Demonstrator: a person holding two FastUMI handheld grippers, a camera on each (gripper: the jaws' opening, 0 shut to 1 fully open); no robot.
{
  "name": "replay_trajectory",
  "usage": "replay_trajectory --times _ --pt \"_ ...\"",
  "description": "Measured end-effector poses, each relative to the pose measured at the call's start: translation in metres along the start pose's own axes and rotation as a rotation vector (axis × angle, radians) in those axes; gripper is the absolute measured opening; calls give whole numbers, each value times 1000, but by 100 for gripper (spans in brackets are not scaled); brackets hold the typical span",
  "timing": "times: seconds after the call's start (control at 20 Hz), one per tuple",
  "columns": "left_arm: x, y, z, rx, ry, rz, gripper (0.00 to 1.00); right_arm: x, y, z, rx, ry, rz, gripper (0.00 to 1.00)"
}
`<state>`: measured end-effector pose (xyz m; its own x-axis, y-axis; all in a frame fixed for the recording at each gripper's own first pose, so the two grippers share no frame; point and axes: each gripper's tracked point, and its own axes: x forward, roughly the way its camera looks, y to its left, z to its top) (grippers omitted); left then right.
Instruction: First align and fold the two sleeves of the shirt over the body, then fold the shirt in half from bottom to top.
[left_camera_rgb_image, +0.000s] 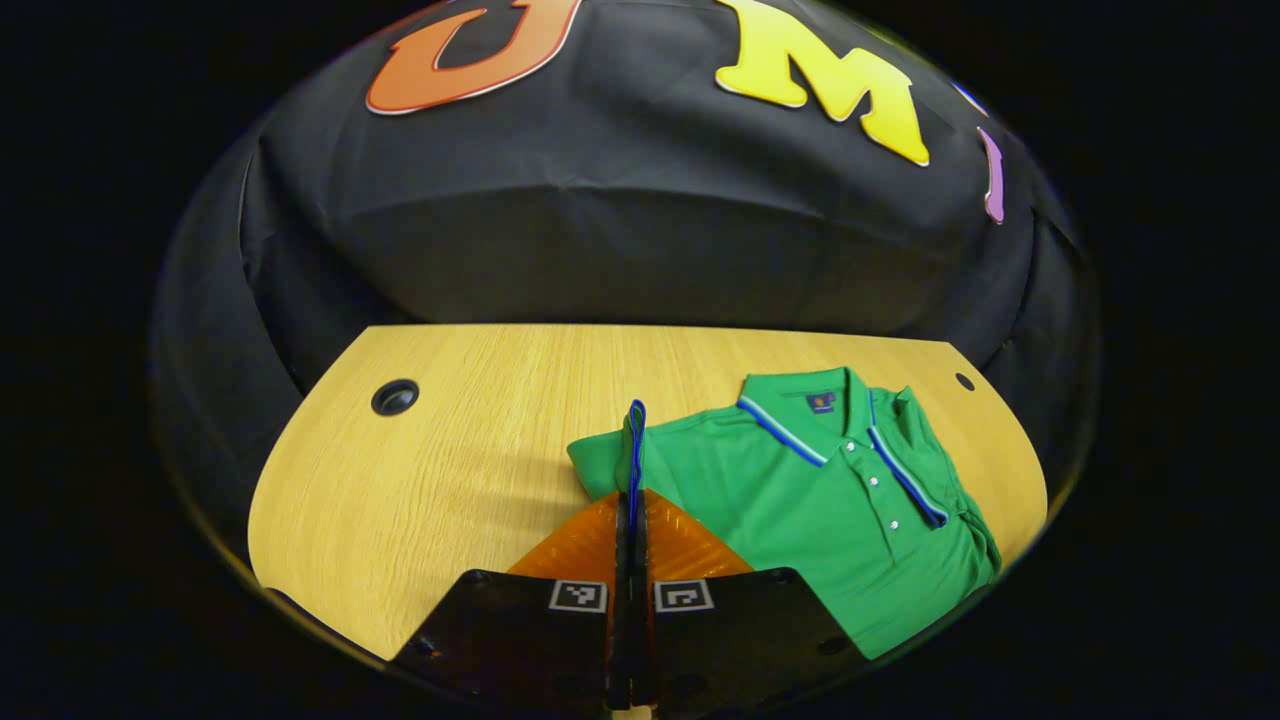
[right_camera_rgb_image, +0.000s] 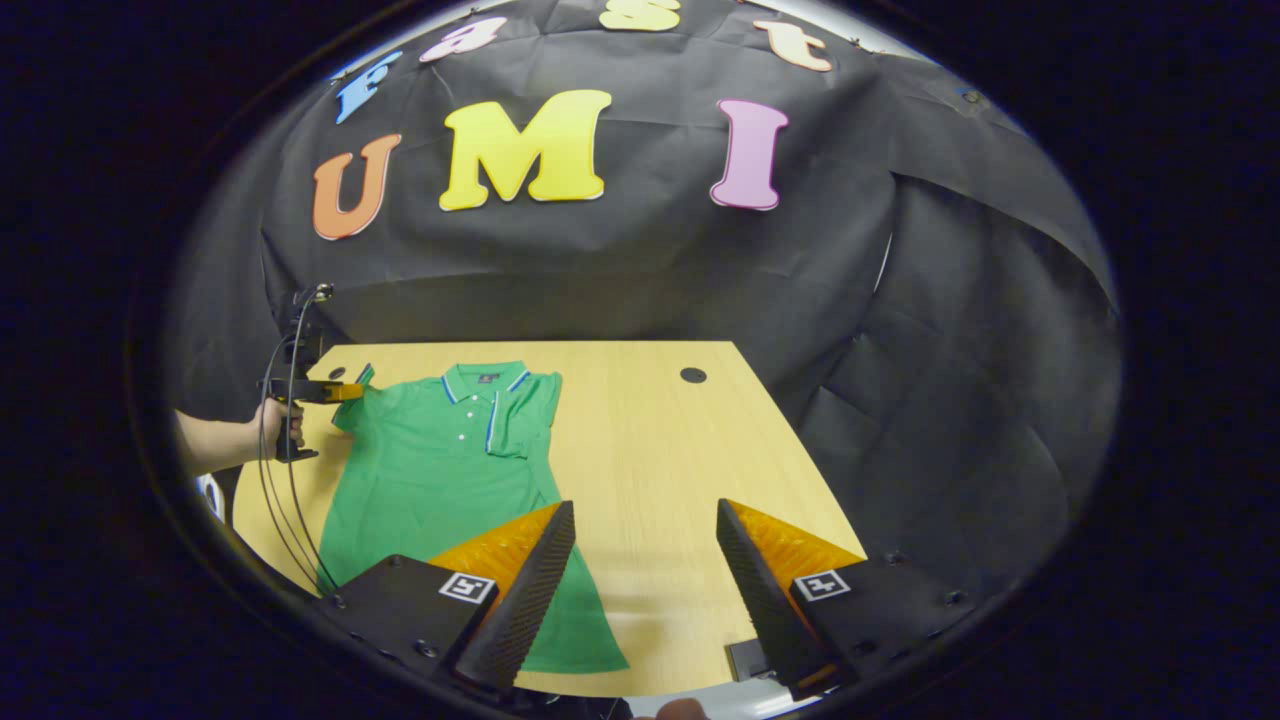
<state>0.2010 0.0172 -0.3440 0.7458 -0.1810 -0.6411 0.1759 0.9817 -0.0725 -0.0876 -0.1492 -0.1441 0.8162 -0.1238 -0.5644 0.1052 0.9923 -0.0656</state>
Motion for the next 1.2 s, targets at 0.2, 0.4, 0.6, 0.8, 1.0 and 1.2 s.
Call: replay_trajectory --times 0.2,0.4,0.6,0.8,1.0,1.2 --pt "-7 -44 24 42 -31 -44 4 -12 -15 1 36 -31 -19 89" --pt "-3 -99 22 1 -12 -89 4 -25 -31 0 61 -52 -42 92" --pt "-10 -150 14 -54 21 -167 10 -34 -46 -3 65 -65 -53 89" --pt "-30 -160 18 -45 -30 -152 80 -31 -47 5 63 -88 -27 92" --pt "-79 -151 30 14 -85 -113 100 -16 -31 10 49 -89 50 93" --pt "-138 -149 30 45 -146 -92 100 5 -4 17 17 -81 141 94"
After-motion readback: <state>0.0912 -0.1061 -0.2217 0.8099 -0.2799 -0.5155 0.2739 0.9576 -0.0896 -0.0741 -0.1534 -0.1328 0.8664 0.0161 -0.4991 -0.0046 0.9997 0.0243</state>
